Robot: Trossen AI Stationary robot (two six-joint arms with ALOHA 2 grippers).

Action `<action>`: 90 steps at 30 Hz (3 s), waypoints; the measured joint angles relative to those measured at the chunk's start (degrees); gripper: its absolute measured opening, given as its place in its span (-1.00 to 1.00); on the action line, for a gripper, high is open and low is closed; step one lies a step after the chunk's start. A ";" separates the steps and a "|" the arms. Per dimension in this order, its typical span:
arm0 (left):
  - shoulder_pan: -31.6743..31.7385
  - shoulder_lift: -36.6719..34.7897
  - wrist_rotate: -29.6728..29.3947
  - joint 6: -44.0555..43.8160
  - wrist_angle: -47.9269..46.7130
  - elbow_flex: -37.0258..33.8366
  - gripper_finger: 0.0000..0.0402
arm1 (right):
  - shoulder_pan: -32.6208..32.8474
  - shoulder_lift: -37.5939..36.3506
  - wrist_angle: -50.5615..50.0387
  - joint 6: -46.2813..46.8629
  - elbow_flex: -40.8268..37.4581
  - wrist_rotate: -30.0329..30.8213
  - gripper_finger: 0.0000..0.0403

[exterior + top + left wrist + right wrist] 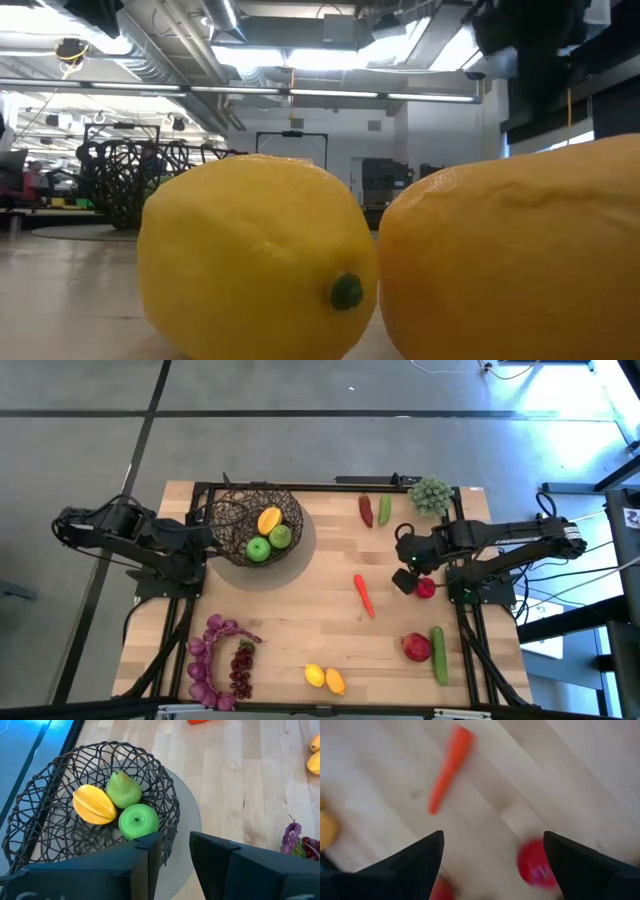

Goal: Build produce basket
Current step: Put the red apple into the black wire basket

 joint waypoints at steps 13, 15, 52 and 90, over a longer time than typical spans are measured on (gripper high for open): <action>0.00 -0.02 0.01 0.00 0.00 0.00 -0.54 | -1.34 4.19 -8.60 10.17 0.00 -3.10 0.66; -0.01 -0.01 0.01 0.00 0.00 0.00 -0.54 | -1.49 4.27 -8.61 9.15 -0.14 -4.68 0.66; 0.00 0.00 -2.36 0.00 4.85 0.00 -0.54 | -1.49 4.18 -0.24 -21.64 -16.85 -8.19 0.66; 0.00 0.00 -2.36 -0.02 4.81 0.00 -0.54 | -1.44 4.16 11.06 -16.55 -25.56 -5.44 0.67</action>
